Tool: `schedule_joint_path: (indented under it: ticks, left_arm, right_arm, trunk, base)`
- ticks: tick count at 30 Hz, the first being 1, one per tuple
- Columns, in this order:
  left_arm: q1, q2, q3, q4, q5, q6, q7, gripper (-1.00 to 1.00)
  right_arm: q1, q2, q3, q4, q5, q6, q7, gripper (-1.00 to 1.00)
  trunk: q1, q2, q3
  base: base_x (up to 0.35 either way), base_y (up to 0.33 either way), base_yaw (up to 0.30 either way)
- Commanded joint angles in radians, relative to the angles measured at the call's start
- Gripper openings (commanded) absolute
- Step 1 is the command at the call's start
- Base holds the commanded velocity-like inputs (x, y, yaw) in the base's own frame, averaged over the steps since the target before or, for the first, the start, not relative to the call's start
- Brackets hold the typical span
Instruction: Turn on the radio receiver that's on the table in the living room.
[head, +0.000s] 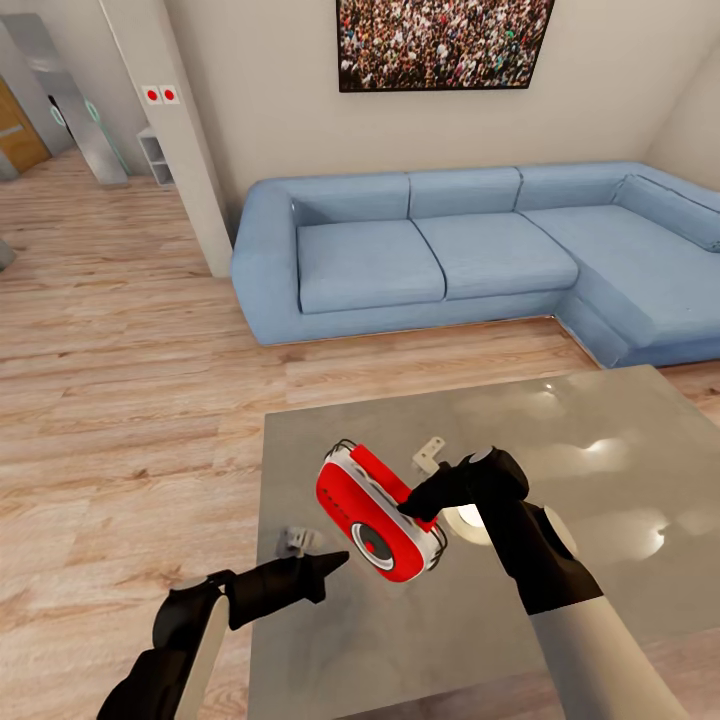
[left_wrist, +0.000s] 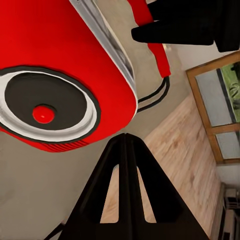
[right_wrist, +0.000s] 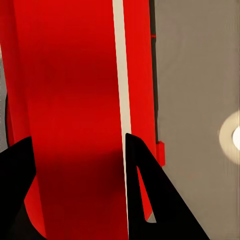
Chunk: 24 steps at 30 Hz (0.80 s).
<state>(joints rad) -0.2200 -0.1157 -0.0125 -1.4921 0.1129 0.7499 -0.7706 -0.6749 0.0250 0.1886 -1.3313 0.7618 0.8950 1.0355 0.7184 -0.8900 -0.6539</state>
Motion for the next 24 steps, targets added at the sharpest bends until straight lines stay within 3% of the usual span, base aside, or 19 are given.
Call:
schedule_joint_path:
  ticks: [1,8,24]
  left_arm:
    - [-0.001,0.001,0.0,0.0,0.0,0.0,0.0,-1.0]
    - [-0.045,0.01,0.003,0.002,-0.002,0.05,0.005,-1.0]
    - [-0.05,0.009,0.002,0.011,-0.006,0.057,0.023,-1.0]
  right_arm:
    - [0.0,0.0,0.0,0.0,-0.006,0.003,0.0,-1.0]
    - [0.0,0.0,0.0,0.0,-0.005,0.002,-0.001,-1.0]
    - [0.0,0.0,0.0,0.0,-0.004,0.001,0.0,-1.0]
  trunk:
    - [0.0,0.0,0.0]
    - [0.0,0.0,0.0]
    - [0.0,0.0,0.0]
  base:
    - [0.0,0.0,0.0]
    - [0.0,0.0,0.0]
    - [0.0,0.0,0.0]
